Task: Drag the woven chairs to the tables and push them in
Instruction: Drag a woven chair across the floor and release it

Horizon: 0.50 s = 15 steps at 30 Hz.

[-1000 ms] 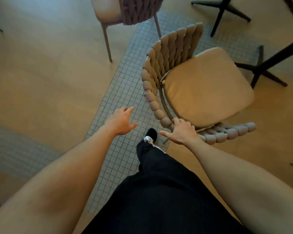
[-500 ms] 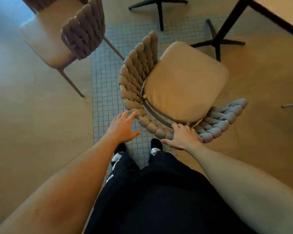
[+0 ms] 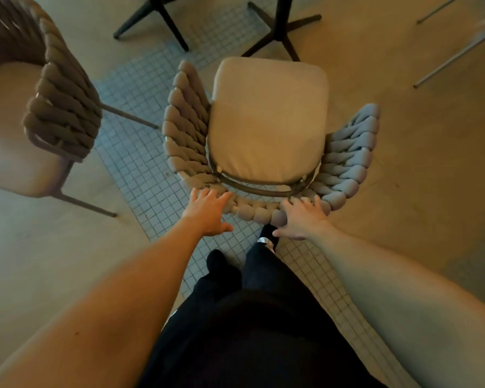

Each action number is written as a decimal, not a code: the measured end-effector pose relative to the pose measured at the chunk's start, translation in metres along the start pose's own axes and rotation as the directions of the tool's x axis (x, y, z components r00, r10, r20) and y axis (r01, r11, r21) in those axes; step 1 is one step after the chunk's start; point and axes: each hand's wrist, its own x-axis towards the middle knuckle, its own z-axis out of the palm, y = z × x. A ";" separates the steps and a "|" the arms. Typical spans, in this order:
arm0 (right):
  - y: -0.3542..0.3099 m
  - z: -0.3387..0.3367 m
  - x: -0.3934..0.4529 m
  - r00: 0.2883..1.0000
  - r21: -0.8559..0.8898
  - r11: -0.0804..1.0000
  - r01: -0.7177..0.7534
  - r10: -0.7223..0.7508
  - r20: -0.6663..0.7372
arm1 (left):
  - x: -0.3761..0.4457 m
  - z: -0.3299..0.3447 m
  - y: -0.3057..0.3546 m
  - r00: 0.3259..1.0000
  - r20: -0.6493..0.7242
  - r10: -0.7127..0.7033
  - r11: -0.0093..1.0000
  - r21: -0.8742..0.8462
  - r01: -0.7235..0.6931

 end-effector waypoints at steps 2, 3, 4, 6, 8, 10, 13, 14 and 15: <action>0.000 0.006 0.002 1.000 -0.007 1.000 -0.013 0.013 0.019 | 0.008 0.002 -0.002 0.999 0.049 0.016 0.999 0.040 -0.018; 0.001 0.008 0.003 0.999 -0.006 1.000 -0.020 0.020 0.031 | 0.013 0.003 -0.002 0.997 0.074 0.019 0.998 0.059 -0.023; 0.004 0.011 0.005 0.999 0.003 1.000 -0.025 0.025 0.041 | 0.020 0.004 -0.001 0.995 0.102 0.020 0.996 0.083 -0.028; 0.008 0.015 0.008 0.999 -0.010 1.000 -0.015 0.015 0.036 | 0.027 0.005 0.002 0.991 0.131 -0.002 0.992 0.122 -0.014; 0.014 0.017 0.012 1.000 -0.032 1.000 0.000 0.000 0.024 | 0.037 0.005 0.006 0.992 0.127 -0.028 0.989 0.148 0.010; 0.020 0.015 0.013 1.000 -0.061 0.998 0.028 -0.027 0.007 | 0.043 0.005 0.007 0.994 0.100 -0.044 0.989 0.148 0.028; 0.024 0.012 0.014 0.998 -0.109 0.992 0.067 -0.069 -0.011 | 0.047 0.000 0.007 0.995 0.087 -0.045 0.988 0.154 0.031; 0.023 0.011 0.014 0.997 -0.114 0.991 0.071 -0.073 -0.011 | 0.046 -0.002 0.007 0.994 0.094 -0.048 0.986 0.161 0.032; 0.022 0.009 0.016 0.997 -0.111 0.991 0.072 -0.073 -0.002 | 0.046 -0.006 0.006 0.994 0.100 -0.049 0.985 0.171 0.031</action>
